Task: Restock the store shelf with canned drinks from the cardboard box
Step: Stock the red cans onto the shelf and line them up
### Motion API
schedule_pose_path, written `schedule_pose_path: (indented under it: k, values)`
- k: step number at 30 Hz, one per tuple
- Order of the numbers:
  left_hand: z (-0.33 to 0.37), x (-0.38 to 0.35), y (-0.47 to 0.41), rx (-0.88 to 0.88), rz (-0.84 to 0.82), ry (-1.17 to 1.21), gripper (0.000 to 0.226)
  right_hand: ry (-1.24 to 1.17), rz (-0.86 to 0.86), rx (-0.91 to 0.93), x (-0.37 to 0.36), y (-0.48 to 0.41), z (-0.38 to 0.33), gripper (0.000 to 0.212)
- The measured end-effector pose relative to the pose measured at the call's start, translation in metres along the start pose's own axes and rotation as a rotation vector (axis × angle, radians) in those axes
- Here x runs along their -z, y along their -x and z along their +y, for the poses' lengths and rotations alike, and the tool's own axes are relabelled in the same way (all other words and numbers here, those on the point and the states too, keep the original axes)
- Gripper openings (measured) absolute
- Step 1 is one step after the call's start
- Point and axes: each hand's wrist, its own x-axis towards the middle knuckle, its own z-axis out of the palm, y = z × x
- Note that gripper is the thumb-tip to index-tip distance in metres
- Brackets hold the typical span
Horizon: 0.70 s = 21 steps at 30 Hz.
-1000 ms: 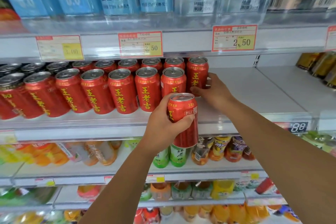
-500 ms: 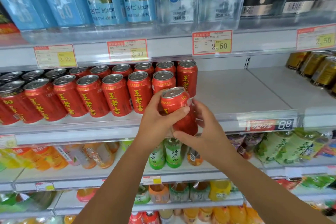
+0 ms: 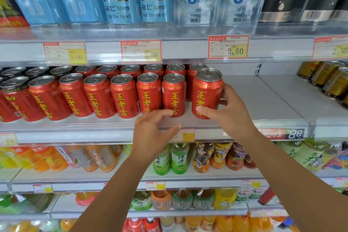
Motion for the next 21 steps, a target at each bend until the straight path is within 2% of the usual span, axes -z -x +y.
schedule_pose_path:
  k: [4,8,12,17,21]
  values:
    - [-0.015,-0.014,0.003,-0.143,0.045,-0.124,0.035,0.056,-0.103,-0.053,-0.004,-0.017,0.012,0.072]
    - [-0.022,-0.019,0.003,-0.172,0.059,-0.162,0.027,0.136,-0.104,-0.094,-0.002,-0.026,0.02,0.072]
    - [-0.025,-0.023,0.004,-0.205,0.09,-0.189,0.025,0.069,-0.129,-0.108,0.0,-0.028,0.02,0.079]
    - [-0.028,-0.024,0.004,-0.217,0.094,-0.198,0.025,0.129,-0.096,-0.075,-0.008,-0.025,0.023,0.071]
    - [-0.025,-0.022,0.004,-0.222,0.08,-0.198,0.025,0.156,-0.103,-0.066,-0.012,-0.026,0.025,0.078]
